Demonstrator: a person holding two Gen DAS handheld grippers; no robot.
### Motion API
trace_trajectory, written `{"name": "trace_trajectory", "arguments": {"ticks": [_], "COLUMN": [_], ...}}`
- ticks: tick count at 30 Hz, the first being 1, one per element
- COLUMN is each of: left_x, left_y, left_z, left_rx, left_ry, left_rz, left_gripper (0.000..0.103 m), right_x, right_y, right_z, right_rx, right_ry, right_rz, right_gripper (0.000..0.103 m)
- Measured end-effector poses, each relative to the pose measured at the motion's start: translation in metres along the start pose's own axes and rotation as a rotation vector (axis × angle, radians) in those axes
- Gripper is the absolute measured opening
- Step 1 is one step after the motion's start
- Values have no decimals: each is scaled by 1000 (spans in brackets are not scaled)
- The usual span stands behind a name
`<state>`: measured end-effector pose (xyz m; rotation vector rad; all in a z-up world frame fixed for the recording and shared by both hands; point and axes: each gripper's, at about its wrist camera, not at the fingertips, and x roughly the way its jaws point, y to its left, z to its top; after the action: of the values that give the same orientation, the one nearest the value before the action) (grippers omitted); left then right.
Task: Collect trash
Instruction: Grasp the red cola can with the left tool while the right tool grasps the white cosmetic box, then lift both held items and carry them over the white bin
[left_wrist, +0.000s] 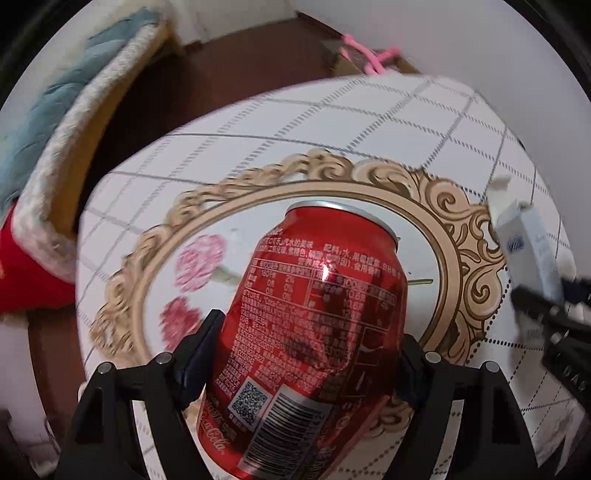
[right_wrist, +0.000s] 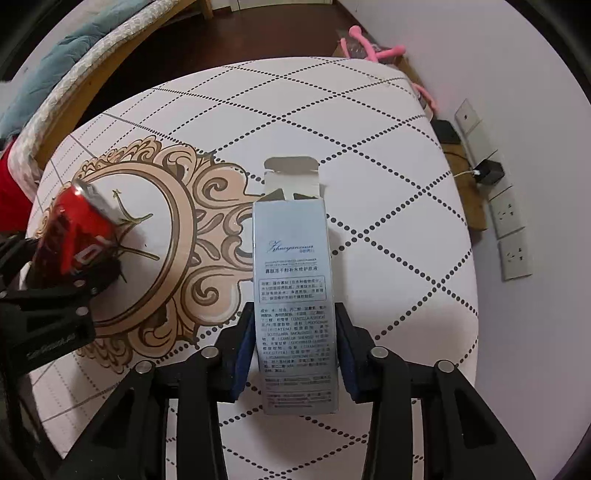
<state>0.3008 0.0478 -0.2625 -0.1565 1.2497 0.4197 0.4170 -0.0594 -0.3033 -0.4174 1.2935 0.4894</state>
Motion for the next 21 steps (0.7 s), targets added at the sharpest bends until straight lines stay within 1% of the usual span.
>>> {"name": "trace_trajectory", "arguments": {"ticks": [2,5,6,7,9,10,11,13,16,17,18,21], "left_x": [-23,-65,-75,-77,-108,-109,-116,-124,-153,-167,-166,-196], "left_y": [-4,5,14,43,66,86,95,124,156,168,178,217], "left_z": [-18,-55,-59,-53,-70,-65,-68,-75,-100,-110,-116,-144], "left_rx": [-49,-118,-137,-155,-197,-207,-217,-240,-290,-311,-324,-379], "left_ry": [-33,-92,-114,-129,-167,-179,-193,-224,-267,-282,-290,-330], "left_rz": [18,47,57,60,68,65,67,86,121,136,146,191], "left_gripper": [78,78,78,78,78,78,78,78,78,78,78,78], "right_x": [-2,-15,-23,-30,-49,-60,-71,-95,-137,-147,-164,-196], "right_y": [6,20,26,31,45,52,59,74,104,111,126,163], "right_z": [-5,-20,-26,-31,-43,-48,-52,-60,-73,-74,-79,-88], "right_rx": [-5,-29,-35,-38,-58,-66,-78,-97,-140,-150,-168,-220], "right_ry": [2,-17,-27,-41,-78,-95,-114,-152,-237,-251,-277,-325], "right_rz": [6,14,25,30,47,60,73,102,153,167,197,246], "right_gripper": [37,36,36,36,36,36,36,36,36,36,36,36]}}
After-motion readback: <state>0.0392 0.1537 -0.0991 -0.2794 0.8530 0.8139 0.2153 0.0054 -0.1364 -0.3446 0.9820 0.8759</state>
